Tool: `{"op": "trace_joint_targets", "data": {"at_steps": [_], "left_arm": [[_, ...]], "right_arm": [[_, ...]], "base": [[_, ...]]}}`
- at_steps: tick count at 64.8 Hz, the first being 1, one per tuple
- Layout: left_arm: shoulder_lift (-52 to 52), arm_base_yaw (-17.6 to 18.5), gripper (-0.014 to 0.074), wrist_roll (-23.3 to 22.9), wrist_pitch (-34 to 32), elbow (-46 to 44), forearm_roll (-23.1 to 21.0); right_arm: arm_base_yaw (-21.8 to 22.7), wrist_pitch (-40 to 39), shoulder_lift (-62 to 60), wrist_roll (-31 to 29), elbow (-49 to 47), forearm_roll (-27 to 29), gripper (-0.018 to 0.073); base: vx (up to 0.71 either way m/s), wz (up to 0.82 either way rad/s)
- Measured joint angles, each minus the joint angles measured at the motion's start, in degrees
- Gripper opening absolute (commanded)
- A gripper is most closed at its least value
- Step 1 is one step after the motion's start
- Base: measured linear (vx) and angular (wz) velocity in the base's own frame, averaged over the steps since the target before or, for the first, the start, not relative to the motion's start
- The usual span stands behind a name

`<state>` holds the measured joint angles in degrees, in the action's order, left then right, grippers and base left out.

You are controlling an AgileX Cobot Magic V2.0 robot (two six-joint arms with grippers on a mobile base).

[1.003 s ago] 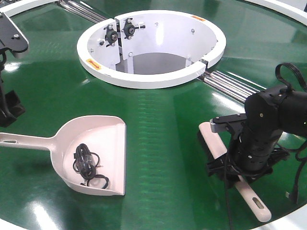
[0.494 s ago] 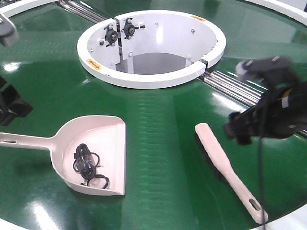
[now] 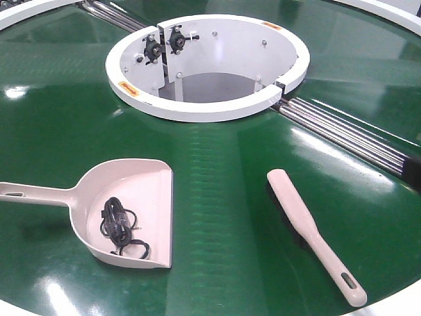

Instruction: Clean and inspect green conveyor with broom and dustpan

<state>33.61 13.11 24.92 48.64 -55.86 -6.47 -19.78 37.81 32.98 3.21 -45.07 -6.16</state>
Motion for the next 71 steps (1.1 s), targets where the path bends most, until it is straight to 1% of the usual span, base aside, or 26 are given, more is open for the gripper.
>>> {"op": "trace_joint_targets", "data": {"at_steps": [14,19,26,31,35,37,40,43,45,46,47,48,71], "left_arm": [[-20.6,0.0,0.0523,-0.7,-16.0,22.8,-0.1],[-26.6,0.0,0.0523,-1.9,-21.9,30.9,-0.1],[-30.7,0.0,0.0523,-4.6,-27.6,39.4,-0.1],[-31.1,0.0,0.051,-6.7,-29.3,43.6,-0.4],[-31.1,0.0,0.0458,-7.6,-30.1,45.4,-0.6],[-31.1,0.0,0.0403,-7.8,-30.7,45.7,-0.6],[-31.1,0.0,0.0298,-8.0,-32.0,45.7,-0.7],[-31.1,0.0,0.0147,-8.1,-33.0,45.7,-0.7],[-31.1,0.0,0.0067,-8.1,-33.3,45.7,-0.7],[-31.1,0.0,0.0009,-8.1,-33.3,45.7,-0.7],[-31.1,0.0,-0.0008,-8.1,-33.3,45.7,-0.7],[-31.1,0.0,-0.0009,-8.1,-33.3,45.7,-0.7],[-31.1,0.0,-0.0008,-8.1,-33.3,45.7,-0.7]], "right_arm": [[0.0,-14.2,-15.8,-0.1,20.4,-0.2,0.0557],[0.0,-21.5,-20.3,-0.1,27.4,-0.8,0.0557],[0.0,-31.8,-22.2,-0.1,34.1,-1.2,0.0557],[0.0,-36.0,-22.2,-0.1,36.2,-1.2,0.0533],[0.0,-37.1,-22.2,-0.1,36.4,-1.2,0.0468],[0.0,-37.8,-22.2,-0.1,36.4,-1.2,0.0428],[0.0,-37.8,-22.3,-0.1,36.4,-1.3,0.0333],[0.0,-38.1,-22.3,-0.1,36.4,-1.3,0.0196],[0.0,-38.1,-22.3,-0.2,36.4,-1.4,0.012],[0.0,-38.1,-22.3,-0.2,36.4,-1.4,0.0062],[0.0,-38.1,-22.3,-0.2,36.4,-1.4,0.0025],[0.0,-38.1,-22.3,-0.2,36.4,-1.4,-0.0016],[0.0,-38.1,-22.3,0.0,36.4,-1.0,-0.0008]], "base": [[0.0,0.0],[0.0,0.0],[0.0,0.0],[0.0,0.0],[0.0,0.0],[0.0,0.0],[0.0,0.0],[0.0,0.0],[0.0,0.0],[0.0,0.0],[0.0,0.0],[0.0,0.0],[0.0,0.0]]}}
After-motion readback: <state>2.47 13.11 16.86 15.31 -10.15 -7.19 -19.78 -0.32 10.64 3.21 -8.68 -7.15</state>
